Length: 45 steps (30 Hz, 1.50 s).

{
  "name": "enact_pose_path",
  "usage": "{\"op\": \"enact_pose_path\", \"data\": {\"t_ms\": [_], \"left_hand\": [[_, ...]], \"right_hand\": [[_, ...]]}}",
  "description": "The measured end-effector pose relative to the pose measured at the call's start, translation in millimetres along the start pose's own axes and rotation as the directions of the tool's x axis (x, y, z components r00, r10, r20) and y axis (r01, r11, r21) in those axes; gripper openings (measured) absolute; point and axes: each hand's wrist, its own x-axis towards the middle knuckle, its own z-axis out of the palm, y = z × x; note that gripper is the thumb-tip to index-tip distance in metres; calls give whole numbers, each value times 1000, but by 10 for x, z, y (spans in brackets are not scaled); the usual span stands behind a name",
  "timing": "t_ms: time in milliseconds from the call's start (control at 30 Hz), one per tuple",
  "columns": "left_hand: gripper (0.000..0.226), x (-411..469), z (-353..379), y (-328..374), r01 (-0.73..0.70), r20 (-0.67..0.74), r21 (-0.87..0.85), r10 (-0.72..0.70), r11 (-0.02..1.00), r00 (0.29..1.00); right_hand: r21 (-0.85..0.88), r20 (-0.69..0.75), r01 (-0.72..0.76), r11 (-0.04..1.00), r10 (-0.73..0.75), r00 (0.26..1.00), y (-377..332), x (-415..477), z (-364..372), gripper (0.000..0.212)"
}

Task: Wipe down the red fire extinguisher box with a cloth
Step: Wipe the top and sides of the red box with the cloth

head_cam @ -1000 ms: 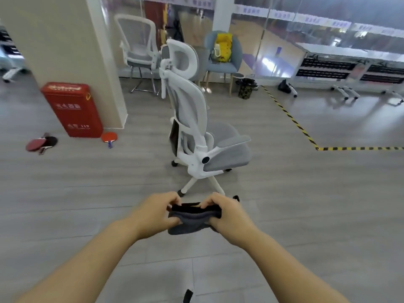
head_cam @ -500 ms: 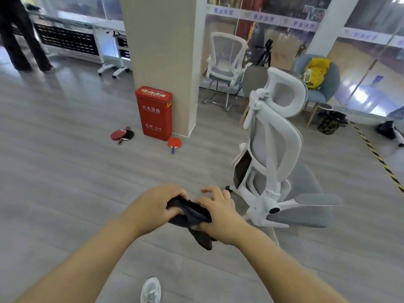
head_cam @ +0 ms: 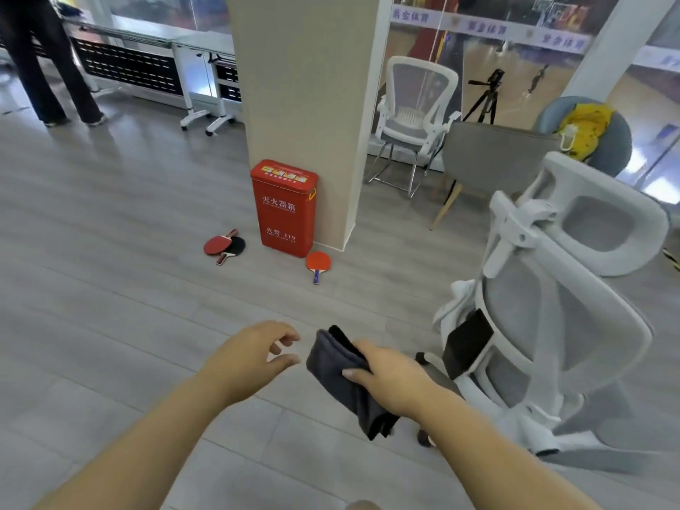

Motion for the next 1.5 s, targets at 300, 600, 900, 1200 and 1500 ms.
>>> {"op": "enact_pose_path", "data": {"t_ms": [300,600,900,1200,1500], "left_hand": [[24,1471,-353,-354,111,-9,88,-111,990,994],[16,2728,-909,-605,234,-63,125,-228,964,972],[12,3555,-1289,-1376,332,-35,129,-330,935,943],[9,4731,-2004,-2326,325,8,90,-327,942,945],[9,5859,-2494,-2930,312,120,132,-328,941,937]], "right_hand": [[-56,-72,-16,998,12,997,404,1519,-890,19],[-164,-75,12,986,-24,997,590,2941,-1897,19],[-174,-4,-8,985,7,1000,422,4209,-2202,15],[-152,-28,-100,983,96,995,5,5660,-2470,18],[-53,-15,-182,982,182,983,-108,6770,-2625,14]]}}
